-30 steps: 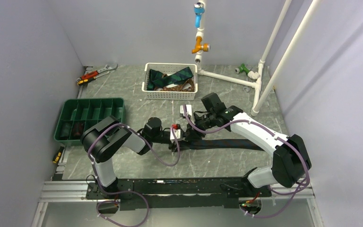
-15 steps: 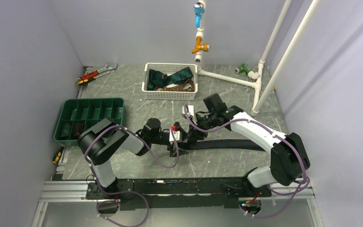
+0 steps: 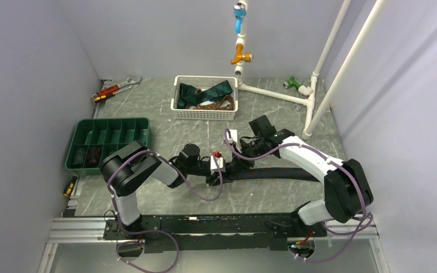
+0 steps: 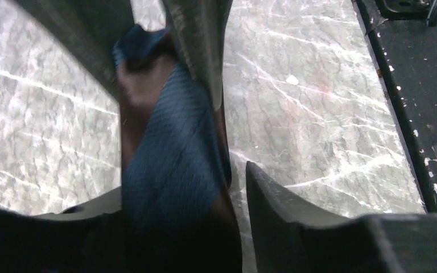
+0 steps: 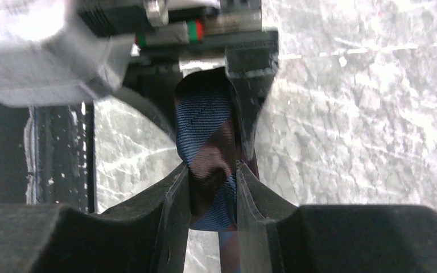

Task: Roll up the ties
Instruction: Roll the tie at the center of the board.

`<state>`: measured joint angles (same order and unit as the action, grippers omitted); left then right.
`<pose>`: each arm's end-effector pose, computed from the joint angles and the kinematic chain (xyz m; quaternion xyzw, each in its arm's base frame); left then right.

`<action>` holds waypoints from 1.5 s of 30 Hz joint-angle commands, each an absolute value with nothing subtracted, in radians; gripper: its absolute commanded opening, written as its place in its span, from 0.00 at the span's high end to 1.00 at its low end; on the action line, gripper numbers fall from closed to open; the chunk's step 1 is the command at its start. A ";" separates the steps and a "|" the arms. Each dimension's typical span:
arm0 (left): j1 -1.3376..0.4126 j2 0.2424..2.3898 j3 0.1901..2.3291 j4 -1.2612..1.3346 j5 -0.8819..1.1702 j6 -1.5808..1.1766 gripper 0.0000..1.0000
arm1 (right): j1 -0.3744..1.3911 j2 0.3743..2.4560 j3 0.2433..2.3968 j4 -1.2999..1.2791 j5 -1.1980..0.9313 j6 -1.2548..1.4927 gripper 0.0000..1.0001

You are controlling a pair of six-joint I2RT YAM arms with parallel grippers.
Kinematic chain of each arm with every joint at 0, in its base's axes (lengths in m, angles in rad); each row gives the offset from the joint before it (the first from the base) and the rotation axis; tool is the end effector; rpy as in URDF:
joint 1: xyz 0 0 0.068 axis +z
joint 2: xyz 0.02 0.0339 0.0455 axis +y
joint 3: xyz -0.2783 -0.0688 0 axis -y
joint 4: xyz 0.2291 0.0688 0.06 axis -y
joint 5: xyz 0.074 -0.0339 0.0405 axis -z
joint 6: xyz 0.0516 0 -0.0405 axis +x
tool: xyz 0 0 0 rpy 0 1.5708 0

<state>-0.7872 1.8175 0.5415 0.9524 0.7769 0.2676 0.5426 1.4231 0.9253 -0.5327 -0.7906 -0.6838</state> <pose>0.1981 -0.2501 0.1464 0.5692 0.5379 -0.4360 0.4433 0.2086 0.1686 0.2375 -0.5959 0.6682 0.3528 0.2719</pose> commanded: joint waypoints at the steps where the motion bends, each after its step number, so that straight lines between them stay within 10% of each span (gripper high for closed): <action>1: -0.788 1.786 0.549 0.856 0.714 0.328 0.51 | 0.508 1.405 0.876 -0.587 -0.777 -0.811 0.66; 11: -0.788 1.746 0.596 0.582 0.603 0.457 0.69 | 0.504 1.545 0.888 -0.610 -0.675 -0.846 0.63; 21: -0.778 1.683 0.533 0.631 0.642 0.503 0.28 | 0.506 1.637 0.908 -0.598 -0.629 -0.857 0.64; 32: -0.807 1.767 0.644 0.710 0.668 0.455 0.10 | 0.505 1.589 0.933 -0.628 -0.690 -0.866 0.60; 45: -0.831 1.772 0.617 0.580 0.637 0.577 0.64 | 0.464 1.572 0.980 -0.705 -0.707 -0.903 0.51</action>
